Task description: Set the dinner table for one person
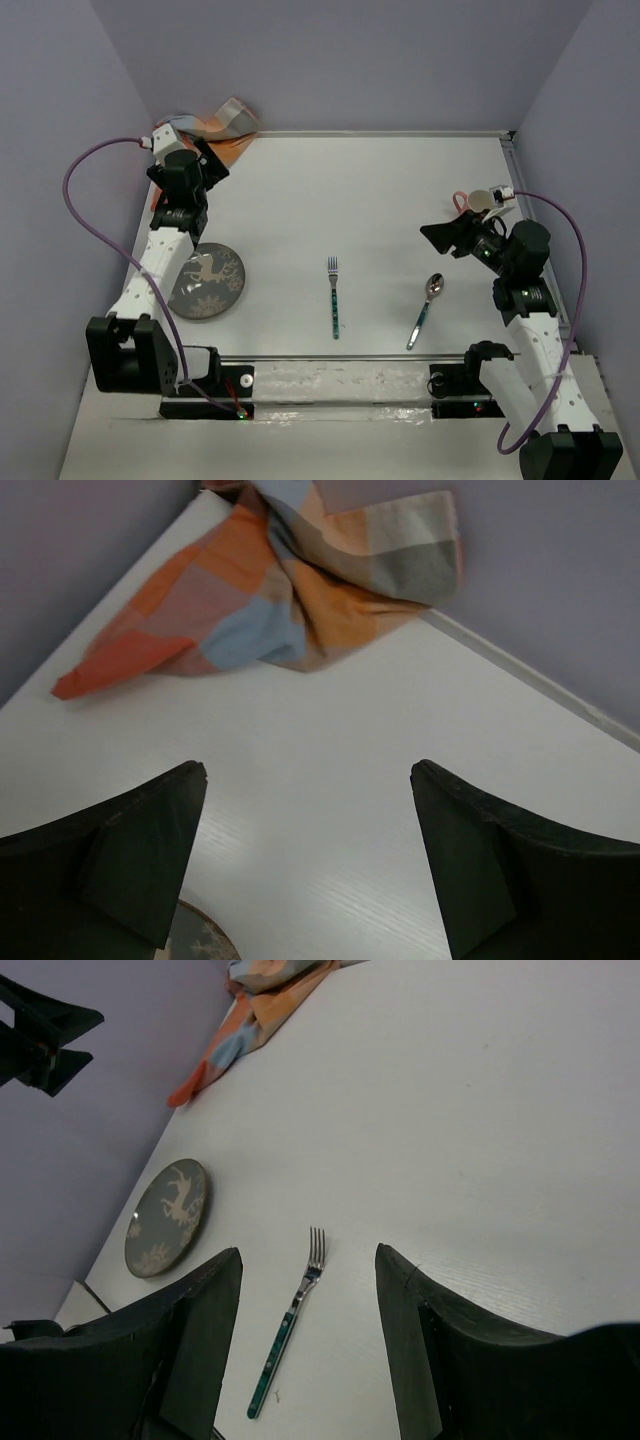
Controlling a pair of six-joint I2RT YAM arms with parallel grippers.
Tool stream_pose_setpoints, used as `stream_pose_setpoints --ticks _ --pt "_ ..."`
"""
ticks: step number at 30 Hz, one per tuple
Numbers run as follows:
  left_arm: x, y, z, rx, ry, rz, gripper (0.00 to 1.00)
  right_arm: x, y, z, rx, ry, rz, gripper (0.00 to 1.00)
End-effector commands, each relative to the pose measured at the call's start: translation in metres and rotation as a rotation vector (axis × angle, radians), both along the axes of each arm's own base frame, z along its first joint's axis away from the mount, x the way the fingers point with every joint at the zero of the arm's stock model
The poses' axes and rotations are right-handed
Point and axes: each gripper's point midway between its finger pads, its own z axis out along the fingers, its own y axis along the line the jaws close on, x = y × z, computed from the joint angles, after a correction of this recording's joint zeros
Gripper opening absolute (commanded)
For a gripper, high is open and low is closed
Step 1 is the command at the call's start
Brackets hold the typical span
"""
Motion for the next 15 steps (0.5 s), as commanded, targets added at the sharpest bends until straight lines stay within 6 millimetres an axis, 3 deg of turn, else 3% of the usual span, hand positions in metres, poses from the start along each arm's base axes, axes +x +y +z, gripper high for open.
stream_pose_setpoints --ticks 1,2,4,5,6,8,10,14,15 --pt "0.024 0.075 0.006 0.078 0.008 0.240 0.92 0.001 0.001 0.005 -0.003 -0.051 0.015 0.62" --pt "0.032 0.084 -0.009 0.087 0.049 0.255 0.91 0.001 0.002 0.005 -0.004 -0.052 0.017 0.62" --pt "0.039 0.107 -0.014 0.096 0.076 0.302 0.81 0.001 0.002 0.002 -0.006 -0.046 0.019 0.62" --pt "0.045 0.114 -0.031 0.102 0.118 0.311 0.78 0.000 0.002 0.001 -0.005 -0.046 0.023 0.62" --pt "0.049 0.121 -0.031 0.104 0.123 0.319 0.77 0.000 0.003 0.001 -0.006 -0.045 0.026 0.62" --pt "0.057 0.133 -0.060 0.110 0.204 0.316 0.77 -0.001 0.006 0.001 -0.005 -0.045 0.043 0.62" --pt "0.070 0.137 -0.066 0.105 0.226 0.290 0.77 -0.002 0.006 0.001 -0.005 -0.045 0.046 0.62" --pt "0.092 0.157 -0.110 0.080 0.327 0.276 0.78 -0.003 0.008 0.000 -0.002 -0.040 0.060 0.62" --pt "0.087 0.159 -0.130 0.076 0.387 0.278 0.79 -0.003 0.008 0.000 -0.003 -0.041 0.061 0.62"
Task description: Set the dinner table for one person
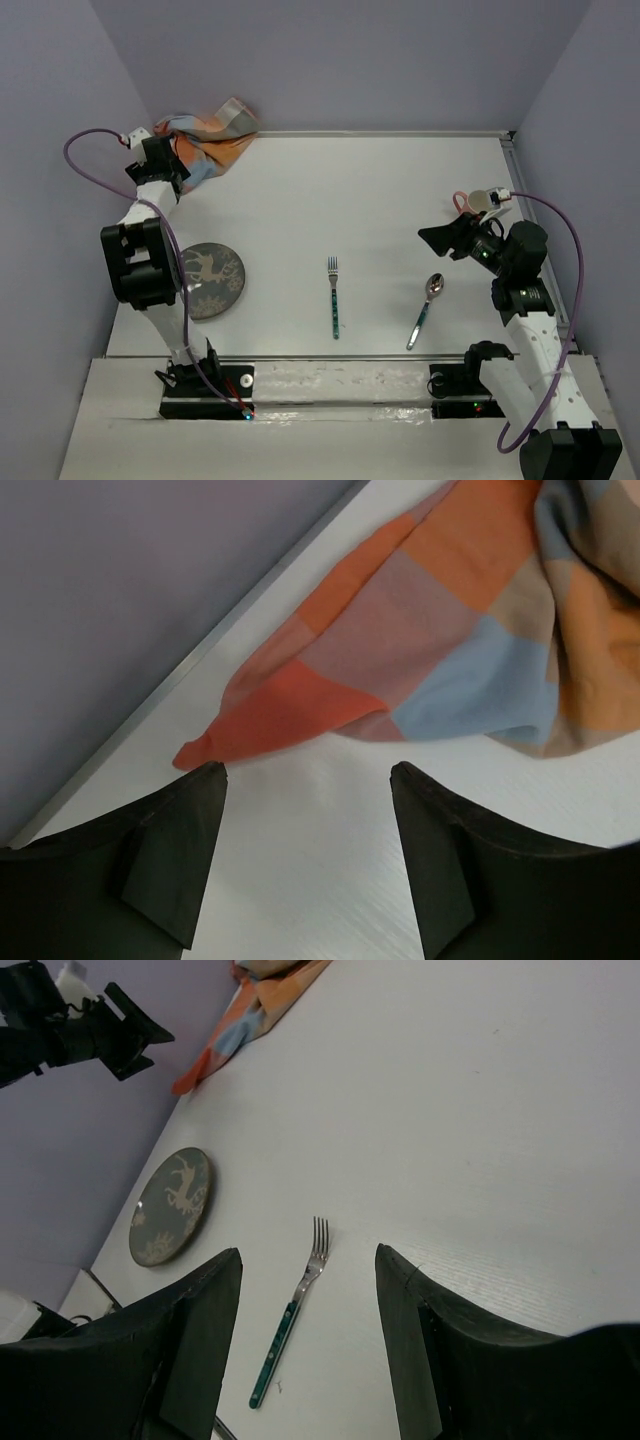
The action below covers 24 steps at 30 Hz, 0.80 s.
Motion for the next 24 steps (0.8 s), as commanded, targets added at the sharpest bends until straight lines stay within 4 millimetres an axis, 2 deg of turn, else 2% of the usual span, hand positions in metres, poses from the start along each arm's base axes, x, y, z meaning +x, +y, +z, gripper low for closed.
stream_pose_setpoints --ticks 1,3,5,8,14,16,17,20,23,24 --pt "0.012 0.024 -0.038 -0.009 0.122 -0.004 0.79 -0.001 0.005 0.009 -0.005 -0.059 0.038 0.62" --pt "0.020 0.031 -0.045 -0.004 0.145 -0.008 0.80 -0.003 0.008 0.008 -0.004 -0.056 0.047 0.62" --pt "0.023 0.034 -0.068 -0.012 0.198 -0.017 0.81 -0.003 0.008 0.008 -0.004 -0.056 0.050 0.62" --pt "0.024 0.047 -0.083 -0.024 0.232 -0.002 0.83 -0.003 0.008 0.010 -0.005 -0.060 0.053 0.62" --pt "0.030 0.058 -0.098 -0.050 0.240 0.008 0.84 -0.002 0.011 0.009 -0.005 -0.055 0.065 0.62" --pt "0.037 0.058 -0.096 -0.064 0.225 -0.004 0.82 -0.001 0.011 0.009 -0.005 -0.055 0.067 0.62" --pt "0.039 0.057 -0.098 -0.073 0.220 -0.007 0.72 -0.002 0.014 0.009 -0.005 -0.056 0.078 0.62" --pt "0.043 0.054 -0.098 -0.089 0.200 -0.015 0.50 -0.001 0.014 0.009 -0.004 -0.056 0.078 0.62" --pt "0.046 0.055 -0.095 -0.086 0.193 -0.019 0.31 -0.002 0.014 0.010 -0.004 -0.059 0.082 0.62" --pt "0.046 0.054 -0.093 -0.086 0.188 -0.023 0.17 -0.002 0.014 0.010 -0.004 -0.058 0.081 0.62"
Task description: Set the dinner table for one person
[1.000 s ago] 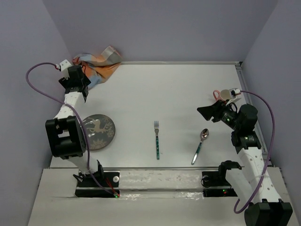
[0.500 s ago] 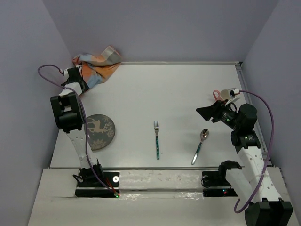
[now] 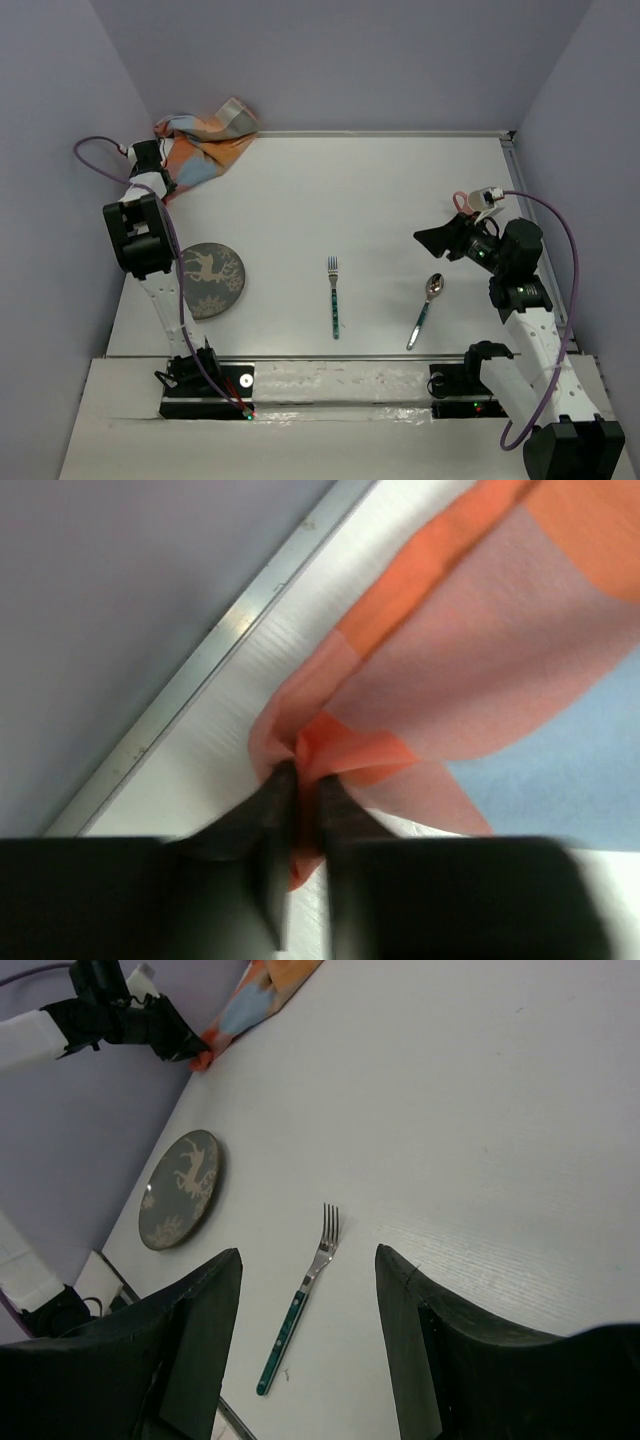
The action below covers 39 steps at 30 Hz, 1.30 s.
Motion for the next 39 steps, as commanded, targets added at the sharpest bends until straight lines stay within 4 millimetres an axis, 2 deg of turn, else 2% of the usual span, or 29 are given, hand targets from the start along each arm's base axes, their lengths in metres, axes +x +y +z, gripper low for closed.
stream_pose_setpoints --ticks 1,2,3,6,7,8,10,11,12,13,14,16,17,21,22,24,25,26,27,28,29,31,33,34,36,37,38,39 --pt "0.014 -0.001 0.016 -0.008 -0.052 -0.026 0.09 0.000 0.004 0.016 -0.006 -0.085 0.030 0.62" --pt "0.017 -0.004 0.020 -0.018 -0.070 -0.037 0.00 0.000 0.004 0.016 -0.005 -0.084 0.030 0.62" --pt "0.018 -0.012 0.022 -0.034 -0.081 -0.050 0.00 0.000 0.004 0.016 -0.005 -0.084 0.029 0.62" --pt "0.032 -0.042 0.051 -0.080 -0.171 -0.114 0.00 0.002 0.004 0.017 -0.003 -0.085 0.028 0.62" --pt "0.039 -0.071 0.059 -0.118 -0.203 -0.177 0.00 0.001 0.007 0.018 -0.001 -0.088 0.036 0.62" --pt "0.047 -0.089 0.082 -0.131 -0.264 -0.214 0.00 0.002 0.006 0.018 0.000 -0.085 0.034 0.62" --pt "0.057 -0.137 0.109 -0.216 -0.340 -0.303 0.00 0.005 0.006 0.019 -0.004 -0.083 0.035 0.62" --pt "0.063 -0.181 0.134 -0.237 -0.398 -0.382 0.00 0.007 0.005 0.018 -0.018 -0.084 0.024 0.62" --pt "0.064 -0.207 0.149 -0.268 -0.436 -0.432 0.00 0.008 0.002 0.015 -0.029 -0.064 0.009 0.63" --pt "0.064 -0.230 0.163 -0.310 -0.474 -0.458 0.00 0.011 0.000 0.018 -0.038 -0.073 -0.008 0.63" --pt "0.061 -0.283 0.189 -0.350 -0.533 -0.550 0.00 0.012 -0.001 0.019 -0.043 -0.077 -0.013 0.63" --pt "0.053 -0.326 0.209 -0.430 -0.585 -0.598 0.00 0.014 -0.002 0.021 -0.045 -0.078 -0.021 0.63" --pt "0.044 -0.364 0.227 -0.461 -0.632 -0.662 0.00 0.014 -0.002 0.022 -0.048 -0.081 -0.019 0.63" --pt "0.024 -0.425 0.242 -0.571 -0.692 -0.721 0.00 0.017 -0.005 0.013 -0.066 -0.037 -0.038 0.63" --pt "0.012 -0.452 0.232 -0.601 -0.672 -0.751 0.00 0.018 -0.006 0.012 -0.070 -0.033 -0.043 0.64" --pt "0.003 -0.478 0.220 -0.646 -0.653 -0.764 0.00 0.021 -0.007 0.009 -0.074 -0.021 -0.048 0.64" --pt "-0.012 -0.504 0.204 -0.664 -0.621 -0.787 0.00 0.023 -0.008 0.007 -0.079 -0.016 -0.056 0.64" --pt "-0.018 -0.515 0.199 -0.675 -0.617 -0.792 0.01 0.024 -0.009 0.007 -0.081 -0.014 -0.064 0.64" --pt "-0.027 -0.526 0.189 -0.696 -0.612 -0.789 0.22 0.027 -0.010 0.005 -0.085 -0.006 -0.072 0.64" --pt "-0.039 -0.545 0.181 -0.709 -0.597 -0.810 0.40 0.029 -0.012 0.003 -0.090 0.001 -0.085 0.65" --pt "-0.044 -0.554 0.177 -0.719 -0.591 -0.829 0.70 0.031 -0.013 0.001 -0.094 0.005 -0.089 0.66" --pt "-0.051 -0.563 0.165 -0.713 -0.563 -0.849 0.89 0.035 -0.014 -0.004 -0.098 0.027 -0.098 0.67" --pt "-0.057 -0.563 0.156 -0.661 -0.536 -0.864 0.99 0.039 -0.018 -0.008 -0.105 0.042 -0.123 0.68" --pt "-0.058 -0.559 0.152 -0.623 -0.522 -0.860 0.99 0.042 -0.020 -0.009 -0.107 0.045 -0.136 0.68" --pt "-0.057 -0.537 0.153 -0.485 -0.524 -0.817 0.99 0.048 -0.022 -0.012 -0.113 0.053 -0.155 0.68" --pt "-0.061 -0.518 0.138 -0.428 -0.506 -0.762 0.99 0.053 -0.023 -0.012 -0.114 0.055 -0.158 0.68" --pt "-0.066 -0.507 0.154 -0.414 -0.547 -0.740 0.98 0.054 -0.023 -0.011 -0.108 0.056 -0.161 0.67" --pt "-0.072 -0.499 0.150 -0.401 -0.546 -0.721 0.97 0.056 -0.022 -0.011 -0.102 0.055 -0.163 0.66"
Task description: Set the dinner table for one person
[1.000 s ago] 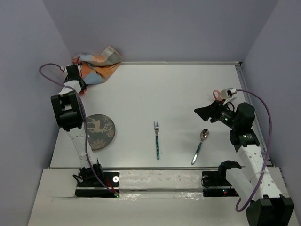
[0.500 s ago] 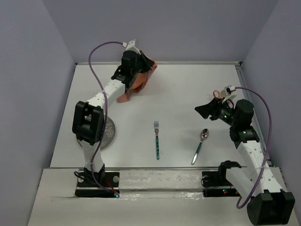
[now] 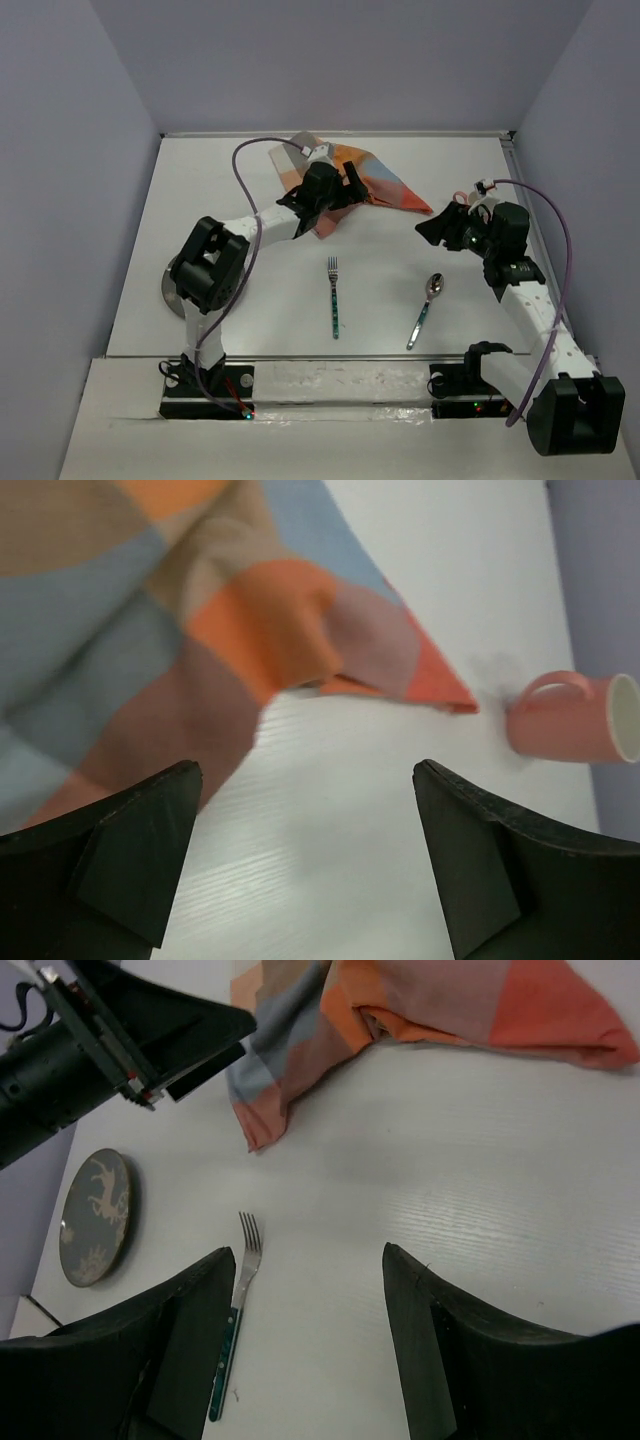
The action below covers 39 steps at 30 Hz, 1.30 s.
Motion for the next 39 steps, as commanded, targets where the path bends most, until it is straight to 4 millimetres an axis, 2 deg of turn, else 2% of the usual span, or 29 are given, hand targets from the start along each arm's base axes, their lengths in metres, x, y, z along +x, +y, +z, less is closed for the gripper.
stream_pose_setpoints --ticks 1,2,3,4,6,7,8,9,10,11,15,20,23,29,32,36,39 --pt "-0.005 0.069 0.030 0.087 -0.123 0.207 0.97 0.019 -0.002 0.031 -0.009 -0.099 -0.029 0.65" --pt "-0.011 0.074 0.031 0.085 -0.123 0.221 0.96 0.019 0.000 0.028 -0.007 -0.086 -0.026 0.64" --pt "-0.017 0.078 0.023 0.094 -0.106 0.229 0.94 0.022 0.000 0.028 -0.008 -0.094 -0.030 0.63" --pt "-0.027 0.086 0.001 0.120 -0.070 0.238 0.92 0.026 0.000 0.032 -0.006 -0.111 -0.032 0.57" --pt "-0.035 0.092 -0.015 0.121 -0.034 0.259 0.82 0.029 0.003 0.026 -0.005 -0.092 -0.025 0.50" --pt "-0.041 0.099 -0.030 0.135 -0.003 0.275 0.78 0.031 0.003 0.024 -0.005 -0.087 -0.026 0.43" --pt "-0.043 0.104 -0.037 0.137 0.008 0.298 0.75 0.032 0.002 0.023 -0.006 -0.084 -0.028 0.32" --pt "-0.046 0.106 -0.040 0.129 0.011 0.307 0.70 0.032 0.005 0.021 -0.011 -0.081 -0.023 0.28" --pt "-0.050 0.111 -0.048 0.129 0.027 0.324 0.68 0.033 0.004 0.019 -0.015 -0.077 -0.029 0.18" --pt "-0.051 0.112 -0.052 0.128 0.034 0.328 0.67 0.034 0.003 0.018 -0.020 -0.075 -0.038 0.15" --pt "-0.051 0.105 -0.068 0.121 0.074 0.317 0.67 0.033 0.007 0.016 -0.023 -0.073 -0.028 0.16" --pt "-0.053 0.113 -0.083 0.134 0.086 0.368 0.67 0.030 0.011 0.014 -0.023 -0.076 -0.014 0.20" --pt "-0.049 0.107 -0.089 0.135 0.098 0.355 0.69 0.030 0.012 0.014 -0.017 -0.076 -0.011 0.25" --pt "-0.045 0.110 -0.095 0.180 0.087 0.359 0.67 0.028 0.013 0.020 -0.018 -0.098 -0.014 0.30" --pt "-0.044 0.110 -0.097 0.192 0.085 0.359 0.60 0.026 0.012 0.021 -0.020 -0.105 -0.015 0.32" --pt "-0.043 0.112 -0.103 0.217 0.084 0.361 0.38 0.025 0.012 0.019 -0.021 -0.101 -0.013 0.33" --pt "-0.041 0.116 -0.102 0.238 0.072 0.374 0.29 0.024 0.012 0.019 -0.022 -0.106 -0.011 0.34"
